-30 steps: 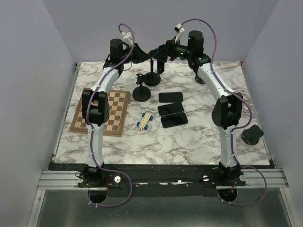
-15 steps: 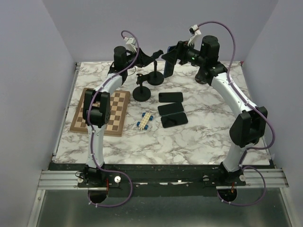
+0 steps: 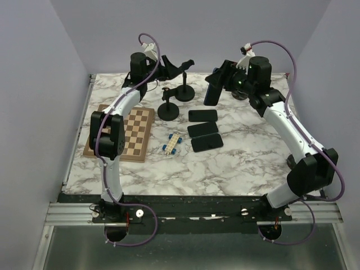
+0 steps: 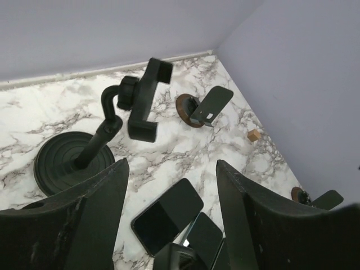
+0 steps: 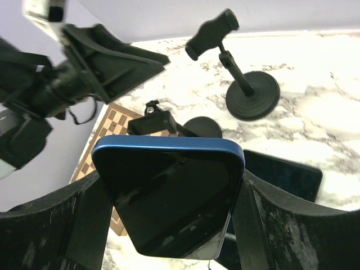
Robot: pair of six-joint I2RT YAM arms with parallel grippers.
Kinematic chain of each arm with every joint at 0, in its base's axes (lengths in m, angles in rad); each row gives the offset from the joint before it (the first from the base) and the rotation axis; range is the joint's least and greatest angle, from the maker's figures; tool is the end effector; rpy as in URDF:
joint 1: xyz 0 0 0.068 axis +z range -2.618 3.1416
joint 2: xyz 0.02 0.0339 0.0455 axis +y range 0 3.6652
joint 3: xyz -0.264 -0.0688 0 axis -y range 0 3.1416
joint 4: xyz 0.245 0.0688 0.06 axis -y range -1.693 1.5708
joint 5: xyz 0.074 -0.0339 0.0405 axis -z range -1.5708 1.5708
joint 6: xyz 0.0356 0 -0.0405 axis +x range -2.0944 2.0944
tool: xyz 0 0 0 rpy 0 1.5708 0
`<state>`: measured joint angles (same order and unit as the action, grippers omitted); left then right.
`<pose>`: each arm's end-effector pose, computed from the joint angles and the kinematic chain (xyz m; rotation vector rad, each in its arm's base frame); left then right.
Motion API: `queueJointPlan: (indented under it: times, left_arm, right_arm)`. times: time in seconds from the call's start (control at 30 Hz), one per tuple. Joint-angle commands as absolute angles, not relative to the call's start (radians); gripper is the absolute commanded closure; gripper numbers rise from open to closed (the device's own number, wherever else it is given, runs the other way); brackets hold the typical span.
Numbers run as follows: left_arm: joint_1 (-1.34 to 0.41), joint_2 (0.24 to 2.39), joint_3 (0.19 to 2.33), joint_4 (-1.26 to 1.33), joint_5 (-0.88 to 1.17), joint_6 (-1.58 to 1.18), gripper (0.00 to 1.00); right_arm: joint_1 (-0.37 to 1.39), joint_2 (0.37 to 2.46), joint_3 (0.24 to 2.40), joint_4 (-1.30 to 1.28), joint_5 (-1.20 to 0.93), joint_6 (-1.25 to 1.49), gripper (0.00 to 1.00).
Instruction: Remove the phone from the phone stand
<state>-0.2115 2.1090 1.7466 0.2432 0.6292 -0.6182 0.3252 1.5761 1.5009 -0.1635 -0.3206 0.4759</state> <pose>0.4920 -0.1271 0.2972 0.1400 1.7973 -1.1352 0.3517 0.1304 0.3934 -0.0960 1.8793 0.8500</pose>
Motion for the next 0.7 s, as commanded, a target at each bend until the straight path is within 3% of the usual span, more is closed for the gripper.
queueJointPlan:
  times: [0.0, 0.67]
  left_arm:
    - [-0.204, 1.933, 1.697, 0.175, 0.578, -0.578, 0.28]
    - [-0.227, 1.313, 1.19, 0.033, 0.547, -0.595, 0.26]
  right_arm:
    - [0.316, 1.485, 1.448, -0.242, -0.221, 0.562, 0.99]
    - [0.314, 1.218, 1.134, -0.581, 0.111, 0.924, 0.99]
